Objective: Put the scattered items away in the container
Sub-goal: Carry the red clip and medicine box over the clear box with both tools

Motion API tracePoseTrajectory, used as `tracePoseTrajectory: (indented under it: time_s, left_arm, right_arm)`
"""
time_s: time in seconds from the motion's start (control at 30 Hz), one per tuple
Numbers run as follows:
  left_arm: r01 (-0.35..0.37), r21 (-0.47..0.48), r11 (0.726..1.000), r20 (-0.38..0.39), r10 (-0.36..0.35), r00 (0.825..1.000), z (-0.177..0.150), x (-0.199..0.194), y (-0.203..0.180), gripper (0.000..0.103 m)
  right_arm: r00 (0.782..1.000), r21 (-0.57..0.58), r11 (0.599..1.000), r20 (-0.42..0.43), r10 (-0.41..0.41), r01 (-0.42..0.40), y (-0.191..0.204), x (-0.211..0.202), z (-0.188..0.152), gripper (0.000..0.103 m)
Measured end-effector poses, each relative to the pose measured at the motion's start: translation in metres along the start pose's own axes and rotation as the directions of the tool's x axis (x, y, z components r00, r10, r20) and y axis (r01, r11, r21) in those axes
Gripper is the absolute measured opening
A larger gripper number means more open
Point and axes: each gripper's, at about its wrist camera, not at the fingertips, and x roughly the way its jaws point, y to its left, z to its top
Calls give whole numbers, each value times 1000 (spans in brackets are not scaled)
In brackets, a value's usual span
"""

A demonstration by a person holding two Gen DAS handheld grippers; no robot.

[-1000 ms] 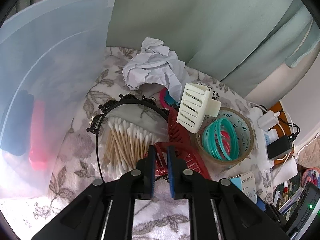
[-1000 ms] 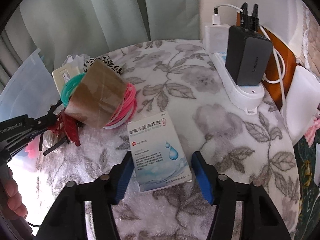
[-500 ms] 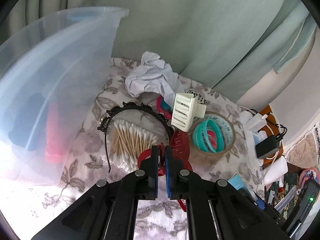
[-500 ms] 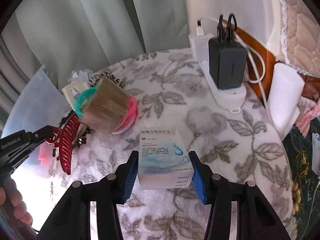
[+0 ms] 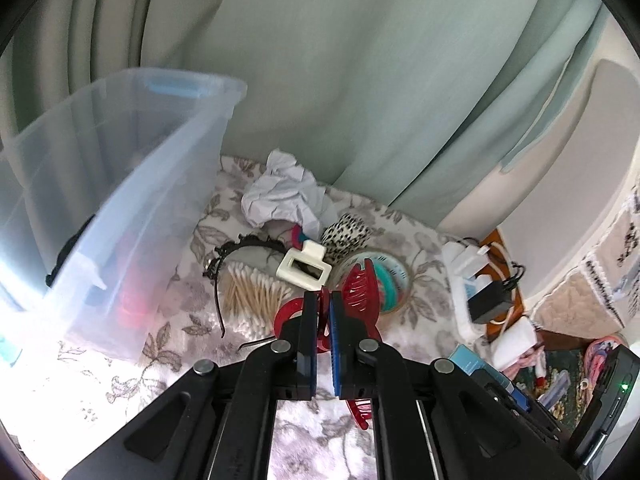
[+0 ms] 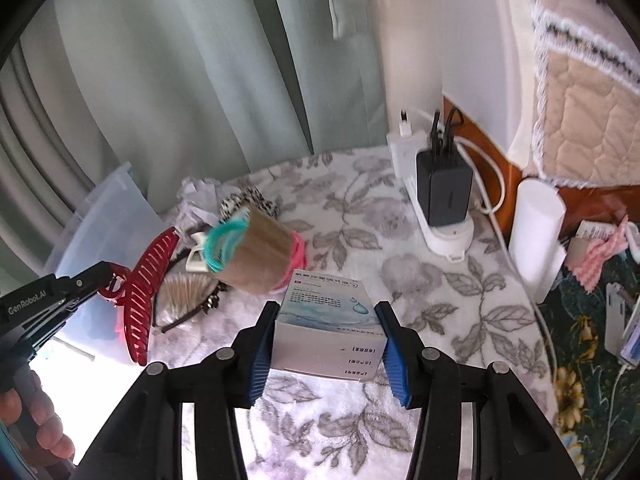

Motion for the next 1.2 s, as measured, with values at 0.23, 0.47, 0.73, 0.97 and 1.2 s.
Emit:
tracePoseTrajectory:
  time_s: [0.23, 0.47, 0.73, 0.97, 1.2]
  left_arm:
    - [48, -3, 999, 86, -48, 995, 8, -47, -3, 5]
    - [92, -32, 995, 192, -85, 978, 14, -101, 9, 5]
    - [123, -68, 990, 293, -98, 951, 16, -151, 34, 5]
    - [133, -109, 985, 379, -83, 922, 16, -189, 59, 5]
    - [137, -160, 978, 436, -54, 898, 14, -214, 86, 5]
  right_arm:
    - [997, -28, 1000, 77, 17, -14, 20, -40, 10, 51]
    - [985, -84, 996, 164, 53, -39, 52, -85, 17, 51]
    - [965, -167, 983, 236, 115, -77, 97, -124, 20, 51]
    - [948, -240, 965, 266, 174, -110, 137, -144, 21, 51]
    - [932, -314, 939, 278, 234, -143, 177, -154, 22, 51]
